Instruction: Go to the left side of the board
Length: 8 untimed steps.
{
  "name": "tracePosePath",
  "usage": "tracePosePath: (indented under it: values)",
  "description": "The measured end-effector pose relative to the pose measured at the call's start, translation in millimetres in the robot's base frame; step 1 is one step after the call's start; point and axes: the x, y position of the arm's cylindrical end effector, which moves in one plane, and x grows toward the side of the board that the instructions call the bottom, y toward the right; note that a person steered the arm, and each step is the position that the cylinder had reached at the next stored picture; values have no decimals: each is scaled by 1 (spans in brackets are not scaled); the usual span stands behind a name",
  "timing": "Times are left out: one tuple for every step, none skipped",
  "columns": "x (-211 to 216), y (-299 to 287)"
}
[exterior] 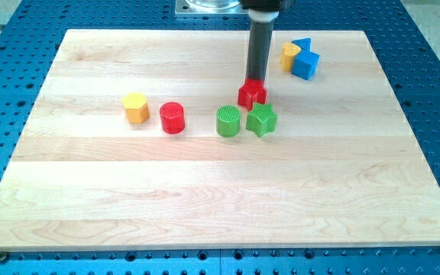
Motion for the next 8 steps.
tracePosePath:
  values:
    - [9, 31]
    - [11, 54]
    - [-5, 28]
    - [-29, -29]
    - [-21, -137]
    - [-56, -152]
    - [-37, -238]
    - [38, -330]
